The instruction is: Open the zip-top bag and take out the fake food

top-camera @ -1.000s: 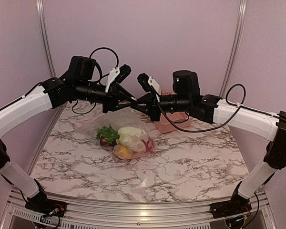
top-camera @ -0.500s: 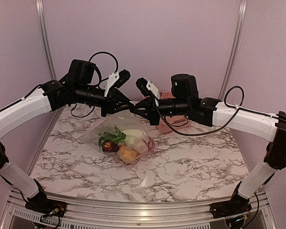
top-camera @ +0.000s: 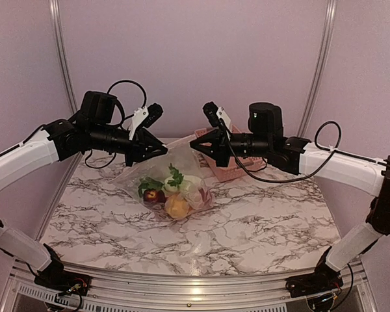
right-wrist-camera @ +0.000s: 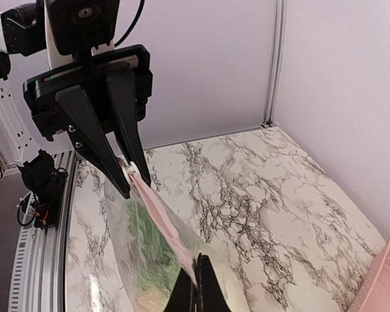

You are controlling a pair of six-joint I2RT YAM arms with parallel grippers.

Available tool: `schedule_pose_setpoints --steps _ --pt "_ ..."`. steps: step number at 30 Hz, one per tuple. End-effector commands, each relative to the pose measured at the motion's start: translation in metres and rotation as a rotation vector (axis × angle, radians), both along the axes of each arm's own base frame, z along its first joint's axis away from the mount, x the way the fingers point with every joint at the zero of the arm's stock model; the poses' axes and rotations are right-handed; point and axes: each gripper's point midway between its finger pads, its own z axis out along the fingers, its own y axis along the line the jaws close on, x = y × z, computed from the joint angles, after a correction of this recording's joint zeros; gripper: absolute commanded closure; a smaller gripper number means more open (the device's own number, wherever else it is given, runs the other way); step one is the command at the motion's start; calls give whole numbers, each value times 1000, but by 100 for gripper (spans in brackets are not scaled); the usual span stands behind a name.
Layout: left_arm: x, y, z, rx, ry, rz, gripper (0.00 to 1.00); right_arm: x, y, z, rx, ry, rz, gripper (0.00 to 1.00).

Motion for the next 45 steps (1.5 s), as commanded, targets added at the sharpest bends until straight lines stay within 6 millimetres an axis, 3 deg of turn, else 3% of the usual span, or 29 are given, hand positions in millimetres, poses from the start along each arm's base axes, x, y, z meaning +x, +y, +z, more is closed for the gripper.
schedule_pose_setpoints --steps 1,7,17,23,25,31,37,45 --pt "2 35 -16 37 62 108 91 20 -30 38 94 -58 -107 100" --pt "0 71 -30 40 100 202 91 31 -44 34 93 -50 -164 100" --pt "-21 117 -55 54 158 331 90 53 -75 33 131 -19 -242 100" --pt "-32 131 -64 91 172 366 90 52 -65 25 125 11 -179 100" --pt "-33 128 -58 83 179 355 83 49 -59 25 129 26 -142 100" --pt "-36 97 -5 12 135 273 55 35 -31 21 89 40 -25 100" --pt "-23 68 32 -10 87 235 52 19 -7 17 48 32 51 100" --pt "-14 40 35 23 60 153 56 11 6 22 48 33 73 100"
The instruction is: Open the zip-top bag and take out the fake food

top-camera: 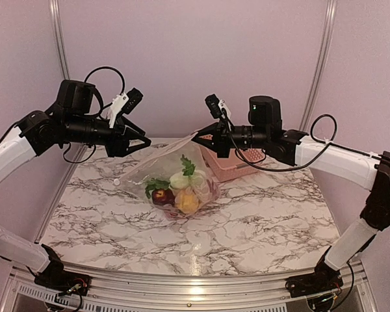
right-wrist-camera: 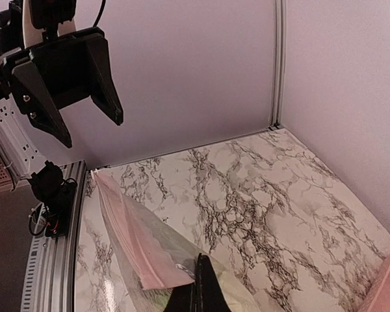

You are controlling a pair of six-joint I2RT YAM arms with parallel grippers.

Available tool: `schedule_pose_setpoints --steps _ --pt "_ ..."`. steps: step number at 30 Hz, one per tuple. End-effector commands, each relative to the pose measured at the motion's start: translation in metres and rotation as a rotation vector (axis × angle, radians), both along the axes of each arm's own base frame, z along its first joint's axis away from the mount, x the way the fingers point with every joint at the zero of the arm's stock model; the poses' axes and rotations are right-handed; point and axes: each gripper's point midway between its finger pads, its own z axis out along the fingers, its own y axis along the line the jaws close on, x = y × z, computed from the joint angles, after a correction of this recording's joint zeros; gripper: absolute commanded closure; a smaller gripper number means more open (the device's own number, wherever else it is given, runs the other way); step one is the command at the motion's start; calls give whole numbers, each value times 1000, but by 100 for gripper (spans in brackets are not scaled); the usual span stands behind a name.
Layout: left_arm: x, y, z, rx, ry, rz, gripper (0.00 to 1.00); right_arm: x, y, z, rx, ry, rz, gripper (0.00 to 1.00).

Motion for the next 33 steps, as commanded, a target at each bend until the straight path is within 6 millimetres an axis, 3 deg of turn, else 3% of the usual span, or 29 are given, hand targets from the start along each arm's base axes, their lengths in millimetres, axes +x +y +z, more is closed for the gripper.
schedule_pose_setpoints --steps 1,16,23,31,33 --pt "-2 -10 -7 38 6 -48 57 -2 7 15 14 -27 17 100" --pt "11 -31 -25 103 -6 -100 65 -4 7 15 16 -23 19 100" --pt "15 -31 -45 158 17 -101 68 -6 6 13 12 -22 22 100" --pt "26 -14 -73 259 29 -18 87 -7 6 12 8 -24 28 100" --pt "26 -12 -75 242 60 -5 96 -5 7 12 9 -24 27 100"
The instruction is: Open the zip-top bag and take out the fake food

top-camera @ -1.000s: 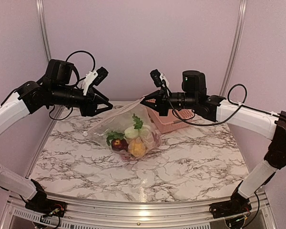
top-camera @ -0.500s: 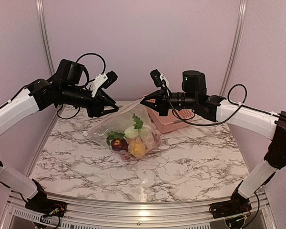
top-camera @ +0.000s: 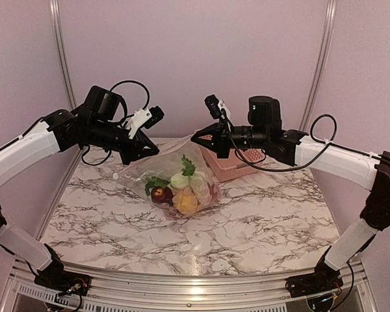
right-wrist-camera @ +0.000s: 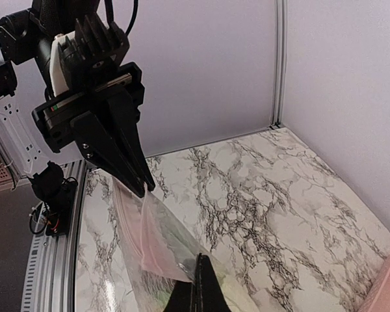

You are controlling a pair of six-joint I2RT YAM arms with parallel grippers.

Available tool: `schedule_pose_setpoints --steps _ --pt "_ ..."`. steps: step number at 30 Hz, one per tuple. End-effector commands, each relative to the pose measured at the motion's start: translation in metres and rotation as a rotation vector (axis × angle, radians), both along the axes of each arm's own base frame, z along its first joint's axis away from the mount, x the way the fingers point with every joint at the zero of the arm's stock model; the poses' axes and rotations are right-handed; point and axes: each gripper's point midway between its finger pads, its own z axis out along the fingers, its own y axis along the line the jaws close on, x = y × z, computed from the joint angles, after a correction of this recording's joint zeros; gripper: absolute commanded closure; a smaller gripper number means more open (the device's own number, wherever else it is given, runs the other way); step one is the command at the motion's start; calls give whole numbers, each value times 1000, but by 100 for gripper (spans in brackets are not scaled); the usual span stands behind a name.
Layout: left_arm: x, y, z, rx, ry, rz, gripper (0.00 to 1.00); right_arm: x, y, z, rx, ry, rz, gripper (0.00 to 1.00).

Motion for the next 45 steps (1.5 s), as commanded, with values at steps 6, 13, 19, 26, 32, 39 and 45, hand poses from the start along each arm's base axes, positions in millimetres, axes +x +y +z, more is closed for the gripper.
schedule_pose_setpoints --steps 6,13,19,26,32,39,45 --pt "5 22 -9 -94 186 160 100 8 19 17 52 -19 23 100" --pt "19 72 31 -259 184 466 100 21 58 38 143 -19 58 100" --pt "15 117 62 -297 112 659 100 28 122 40 239 25 134 100" --pt "-1 123 48 -253 162 652 100 41 187 12 352 144 231 100" --pt "13 100 -12 -258 270 628 100 64 181 -62 257 271 173 91" --pt "32 65 -65 -312 395 587 100 110 105 -96 192 397 -36 62" --pt "42 38 -85 -389 467 547 100 108 51 -122 47 555 -179 50"
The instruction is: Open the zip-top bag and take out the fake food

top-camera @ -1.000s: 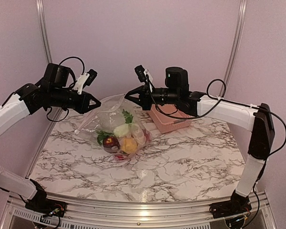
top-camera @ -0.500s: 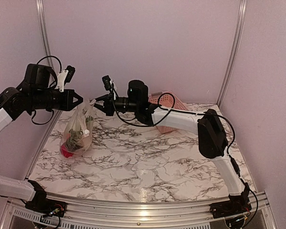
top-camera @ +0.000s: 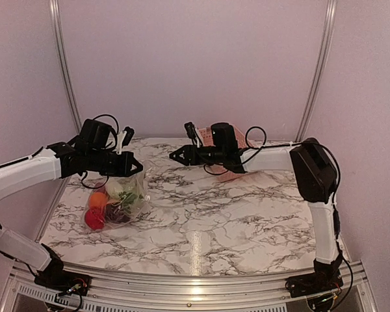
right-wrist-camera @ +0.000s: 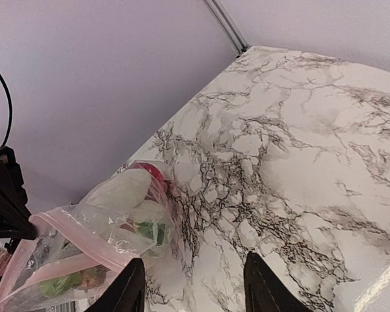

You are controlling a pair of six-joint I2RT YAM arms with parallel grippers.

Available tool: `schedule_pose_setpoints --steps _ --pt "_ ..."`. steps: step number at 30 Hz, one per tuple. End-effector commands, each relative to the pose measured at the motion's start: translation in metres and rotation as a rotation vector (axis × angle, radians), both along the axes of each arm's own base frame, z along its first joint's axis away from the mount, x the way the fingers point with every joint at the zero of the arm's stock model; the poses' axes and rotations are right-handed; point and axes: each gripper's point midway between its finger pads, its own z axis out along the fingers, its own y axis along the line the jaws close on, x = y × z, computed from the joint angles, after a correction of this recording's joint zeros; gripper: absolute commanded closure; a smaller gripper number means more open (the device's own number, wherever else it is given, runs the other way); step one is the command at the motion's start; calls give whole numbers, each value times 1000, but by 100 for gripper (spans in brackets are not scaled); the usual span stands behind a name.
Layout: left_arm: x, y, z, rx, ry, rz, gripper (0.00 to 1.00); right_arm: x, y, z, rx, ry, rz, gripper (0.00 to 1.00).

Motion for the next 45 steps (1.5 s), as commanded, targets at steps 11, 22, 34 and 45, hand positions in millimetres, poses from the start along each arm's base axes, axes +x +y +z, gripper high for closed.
schedule_pose_setpoints --steps 11,22,34,45 --pt "-6 -57 -19 -193 10 -84 100 -87 -32 -4 -92 369 73 43" --pt "-15 -55 -36 -180 20 -61 100 -129 5 -37 -104 532 246 42" --pt "-15 -51 -37 -161 6 -54 100 -133 23 -21 35 602 315 44" --pt "-10 -53 -28 -159 -23 -58 100 -133 28 -28 28 673 301 51"
